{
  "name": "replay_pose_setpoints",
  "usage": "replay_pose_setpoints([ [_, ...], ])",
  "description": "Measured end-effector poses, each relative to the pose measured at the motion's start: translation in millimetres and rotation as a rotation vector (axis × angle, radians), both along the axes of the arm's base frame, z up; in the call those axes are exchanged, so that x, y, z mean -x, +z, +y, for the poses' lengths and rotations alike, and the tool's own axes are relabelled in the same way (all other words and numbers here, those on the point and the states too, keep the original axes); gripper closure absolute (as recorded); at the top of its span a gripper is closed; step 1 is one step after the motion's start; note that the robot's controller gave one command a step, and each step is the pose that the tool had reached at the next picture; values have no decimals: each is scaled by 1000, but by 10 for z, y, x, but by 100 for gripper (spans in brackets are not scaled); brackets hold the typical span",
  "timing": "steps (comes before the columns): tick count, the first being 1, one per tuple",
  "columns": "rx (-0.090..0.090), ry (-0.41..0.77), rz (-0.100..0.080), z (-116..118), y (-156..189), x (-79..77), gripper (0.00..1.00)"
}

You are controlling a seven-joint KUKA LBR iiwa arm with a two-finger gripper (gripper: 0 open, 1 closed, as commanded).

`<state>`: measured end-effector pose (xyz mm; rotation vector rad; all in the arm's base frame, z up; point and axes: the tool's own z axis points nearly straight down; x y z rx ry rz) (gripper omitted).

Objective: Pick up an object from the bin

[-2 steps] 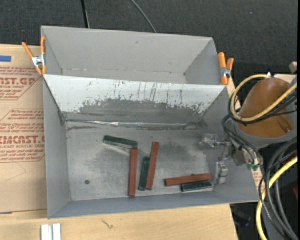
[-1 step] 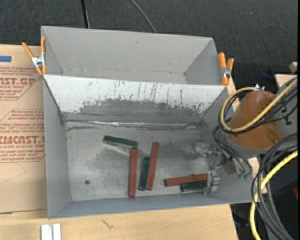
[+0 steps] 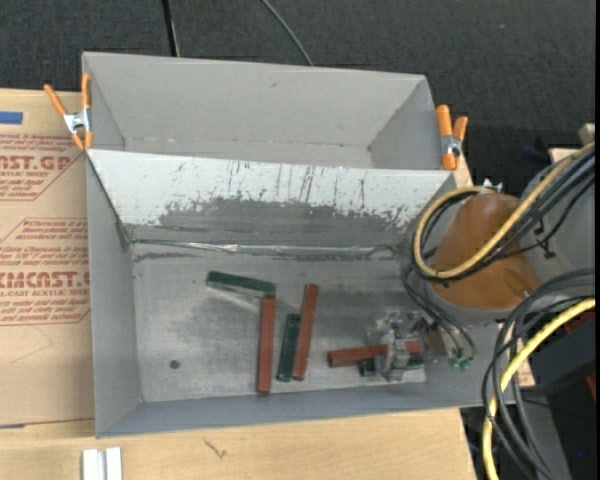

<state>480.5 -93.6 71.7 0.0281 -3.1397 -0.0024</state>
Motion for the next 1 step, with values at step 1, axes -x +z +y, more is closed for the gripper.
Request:
replay_pose_setpoints([
  [1,0,0,0,0,1,-1,100],
])
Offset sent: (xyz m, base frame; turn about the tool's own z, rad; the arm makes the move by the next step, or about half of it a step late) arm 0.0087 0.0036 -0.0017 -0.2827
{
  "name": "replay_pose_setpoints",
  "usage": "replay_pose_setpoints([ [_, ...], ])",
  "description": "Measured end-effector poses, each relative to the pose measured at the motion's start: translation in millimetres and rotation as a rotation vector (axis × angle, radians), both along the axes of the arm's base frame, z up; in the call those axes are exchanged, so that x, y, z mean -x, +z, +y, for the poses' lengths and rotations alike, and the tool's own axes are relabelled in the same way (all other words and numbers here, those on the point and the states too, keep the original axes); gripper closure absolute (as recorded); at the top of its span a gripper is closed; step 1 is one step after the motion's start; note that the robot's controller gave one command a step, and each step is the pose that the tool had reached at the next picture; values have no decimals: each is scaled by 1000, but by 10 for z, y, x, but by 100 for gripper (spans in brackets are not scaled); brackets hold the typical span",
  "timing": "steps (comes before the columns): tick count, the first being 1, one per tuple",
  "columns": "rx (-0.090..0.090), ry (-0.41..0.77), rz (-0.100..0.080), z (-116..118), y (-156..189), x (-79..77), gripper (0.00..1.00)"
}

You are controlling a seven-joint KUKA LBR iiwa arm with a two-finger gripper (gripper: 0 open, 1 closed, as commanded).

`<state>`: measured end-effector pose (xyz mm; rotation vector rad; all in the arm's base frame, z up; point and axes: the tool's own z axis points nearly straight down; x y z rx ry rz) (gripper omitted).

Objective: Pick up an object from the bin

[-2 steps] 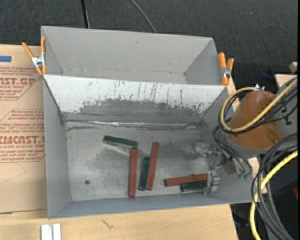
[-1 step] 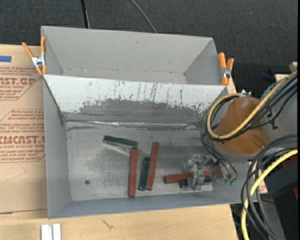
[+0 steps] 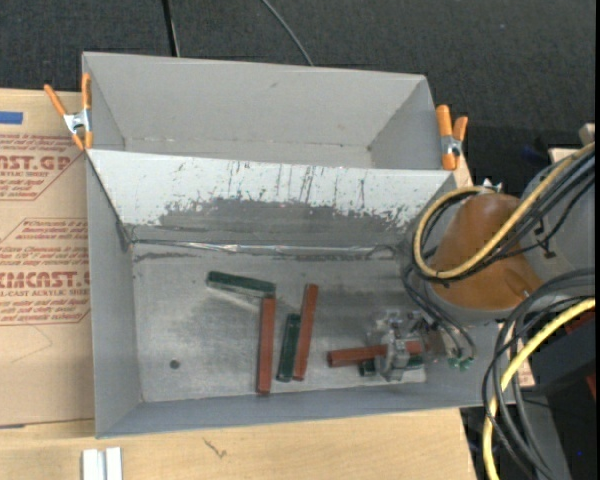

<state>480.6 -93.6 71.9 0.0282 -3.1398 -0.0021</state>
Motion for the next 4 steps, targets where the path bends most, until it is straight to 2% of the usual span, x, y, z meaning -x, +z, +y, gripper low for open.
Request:
replay_pose_setpoints([
  [1,0,131,-2,24,3,-46,100],
  [2,1,385,-8,40,7,-109,100],
  [3,-1,468,-1,-234,2005,-155,100],
  [4,1,475,-6,-269,2179,-171,0],
])
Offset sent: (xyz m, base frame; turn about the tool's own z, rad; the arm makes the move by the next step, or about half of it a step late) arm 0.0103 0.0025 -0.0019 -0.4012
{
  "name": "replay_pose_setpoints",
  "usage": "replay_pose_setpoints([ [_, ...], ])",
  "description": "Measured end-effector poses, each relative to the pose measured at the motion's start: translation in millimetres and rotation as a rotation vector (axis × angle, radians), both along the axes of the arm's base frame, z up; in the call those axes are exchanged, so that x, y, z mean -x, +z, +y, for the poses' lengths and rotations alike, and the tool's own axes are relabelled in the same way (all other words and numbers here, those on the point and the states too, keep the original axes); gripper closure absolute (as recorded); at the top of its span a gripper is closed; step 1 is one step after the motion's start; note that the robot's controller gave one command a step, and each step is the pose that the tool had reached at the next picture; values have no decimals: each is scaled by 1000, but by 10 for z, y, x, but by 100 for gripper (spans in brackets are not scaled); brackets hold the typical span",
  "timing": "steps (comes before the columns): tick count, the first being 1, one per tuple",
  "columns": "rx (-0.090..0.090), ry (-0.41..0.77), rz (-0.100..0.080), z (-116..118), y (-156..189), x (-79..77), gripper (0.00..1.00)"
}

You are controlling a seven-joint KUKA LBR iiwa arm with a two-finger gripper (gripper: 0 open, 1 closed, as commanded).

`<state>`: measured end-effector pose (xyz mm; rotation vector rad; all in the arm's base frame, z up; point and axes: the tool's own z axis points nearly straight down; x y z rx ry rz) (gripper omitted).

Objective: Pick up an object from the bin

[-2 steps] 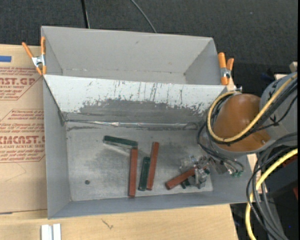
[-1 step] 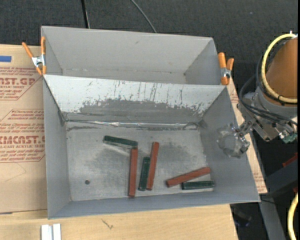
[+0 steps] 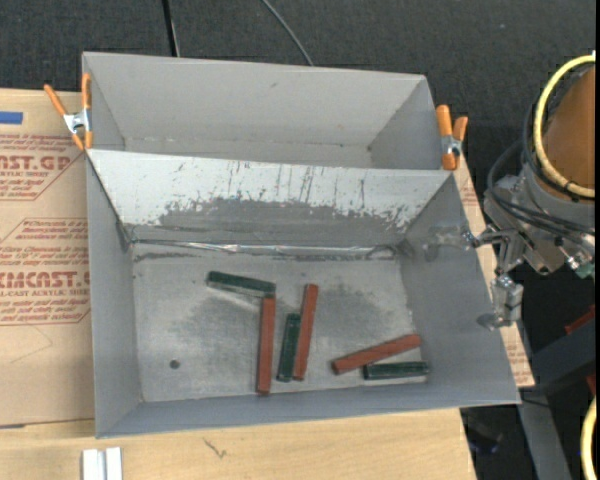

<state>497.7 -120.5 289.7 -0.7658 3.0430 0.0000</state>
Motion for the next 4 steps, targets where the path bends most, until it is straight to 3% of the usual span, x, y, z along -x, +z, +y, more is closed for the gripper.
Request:
replay_pose_setpoints([
  [1,0,0,0,0,0,0,0],
  [2,1,58,-5,206,-540,32,0],
  [3,1,40,-3,329,-1143,0,0],
  [4,0,89,-2,354,-1818,21,0],
])
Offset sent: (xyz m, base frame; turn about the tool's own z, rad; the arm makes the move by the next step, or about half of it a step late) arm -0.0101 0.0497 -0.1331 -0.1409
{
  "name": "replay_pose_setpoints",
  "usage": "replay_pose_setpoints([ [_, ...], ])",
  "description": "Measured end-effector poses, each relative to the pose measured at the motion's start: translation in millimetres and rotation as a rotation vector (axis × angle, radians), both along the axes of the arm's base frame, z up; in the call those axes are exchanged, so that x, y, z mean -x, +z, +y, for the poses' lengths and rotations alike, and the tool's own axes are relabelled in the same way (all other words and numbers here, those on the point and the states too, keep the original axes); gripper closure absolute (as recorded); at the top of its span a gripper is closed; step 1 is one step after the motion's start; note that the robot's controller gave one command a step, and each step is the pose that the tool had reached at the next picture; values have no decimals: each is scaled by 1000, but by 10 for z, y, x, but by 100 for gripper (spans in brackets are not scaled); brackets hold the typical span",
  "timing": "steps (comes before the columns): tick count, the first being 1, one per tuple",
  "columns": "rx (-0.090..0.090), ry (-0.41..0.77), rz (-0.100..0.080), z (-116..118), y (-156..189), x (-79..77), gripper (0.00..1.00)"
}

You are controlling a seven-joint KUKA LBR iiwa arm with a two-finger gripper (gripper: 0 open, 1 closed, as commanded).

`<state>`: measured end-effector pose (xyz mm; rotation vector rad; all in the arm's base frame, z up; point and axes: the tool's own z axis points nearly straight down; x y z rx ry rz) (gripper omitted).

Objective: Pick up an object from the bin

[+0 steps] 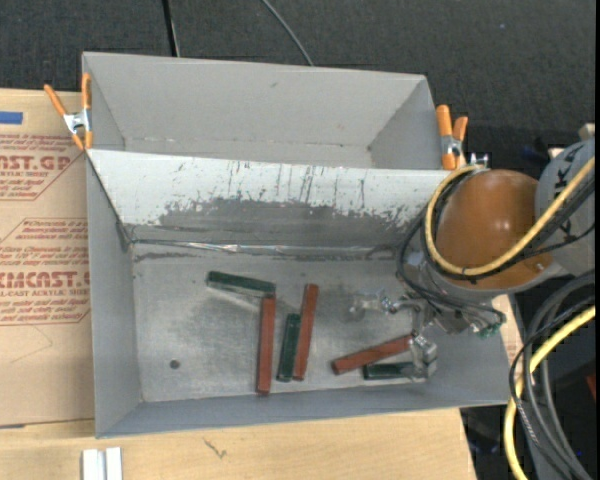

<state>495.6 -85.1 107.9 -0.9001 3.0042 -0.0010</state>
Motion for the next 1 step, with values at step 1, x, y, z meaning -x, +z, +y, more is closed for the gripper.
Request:
replay_pose_setpoints([
  [1,0,34,1,-133,-357,30,100],
])
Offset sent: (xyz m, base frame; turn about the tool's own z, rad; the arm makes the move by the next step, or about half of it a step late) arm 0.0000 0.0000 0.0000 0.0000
